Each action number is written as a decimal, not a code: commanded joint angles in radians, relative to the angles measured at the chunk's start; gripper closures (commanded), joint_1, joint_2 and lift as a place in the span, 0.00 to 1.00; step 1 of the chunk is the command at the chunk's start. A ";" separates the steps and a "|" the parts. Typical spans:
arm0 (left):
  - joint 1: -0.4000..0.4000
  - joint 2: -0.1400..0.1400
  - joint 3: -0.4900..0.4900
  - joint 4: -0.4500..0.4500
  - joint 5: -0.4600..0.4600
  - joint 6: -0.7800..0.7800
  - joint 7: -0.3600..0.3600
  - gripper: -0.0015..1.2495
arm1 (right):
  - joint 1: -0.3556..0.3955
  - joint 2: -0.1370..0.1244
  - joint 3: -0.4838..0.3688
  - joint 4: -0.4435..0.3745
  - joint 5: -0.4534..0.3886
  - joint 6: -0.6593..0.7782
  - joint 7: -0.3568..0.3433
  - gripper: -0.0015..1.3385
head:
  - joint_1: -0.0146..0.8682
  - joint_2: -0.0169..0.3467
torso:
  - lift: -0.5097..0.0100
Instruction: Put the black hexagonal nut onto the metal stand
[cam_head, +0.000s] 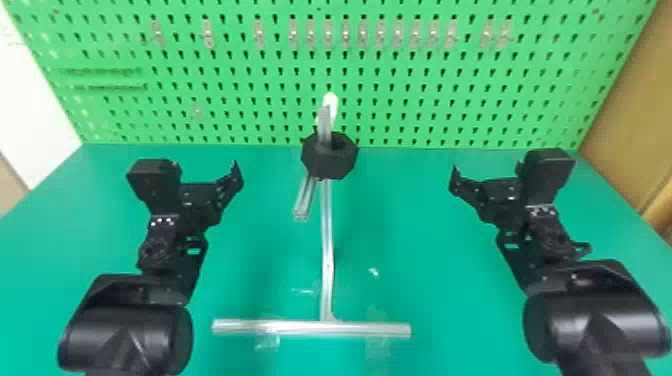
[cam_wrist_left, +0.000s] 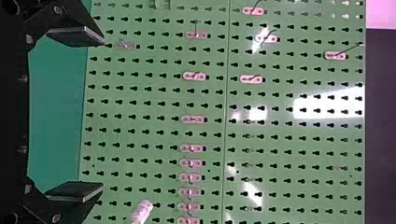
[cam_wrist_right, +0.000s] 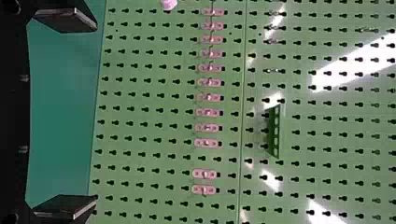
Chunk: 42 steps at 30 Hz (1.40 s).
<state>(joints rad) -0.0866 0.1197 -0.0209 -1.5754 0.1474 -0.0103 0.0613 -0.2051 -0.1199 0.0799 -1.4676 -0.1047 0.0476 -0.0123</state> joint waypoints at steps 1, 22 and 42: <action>0.004 -0.008 0.003 0.000 -0.005 -0.002 0.000 0.15 | 0.003 0.002 -0.008 -0.007 -0.001 0.000 0.000 0.00 | 0.80 0.27 | 0.98; -0.002 -0.011 0.009 -0.006 -0.020 -0.007 0.000 0.15 | 0.000 0.009 -0.017 -0.007 -0.021 -0.003 0.000 0.00 | 0.80 0.27 | 0.98; -0.005 -0.014 0.006 -0.006 -0.020 -0.007 0.000 0.15 | 0.001 0.008 -0.012 -0.007 -0.032 -0.020 0.000 0.00 | 0.80 0.27 | 0.98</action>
<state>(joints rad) -0.0907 0.1058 -0.0153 -1.5815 0.1273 -0.0169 0.0613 -0.2050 -0.1113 0.0647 -1.4742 -0.1351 0.0278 -0.0123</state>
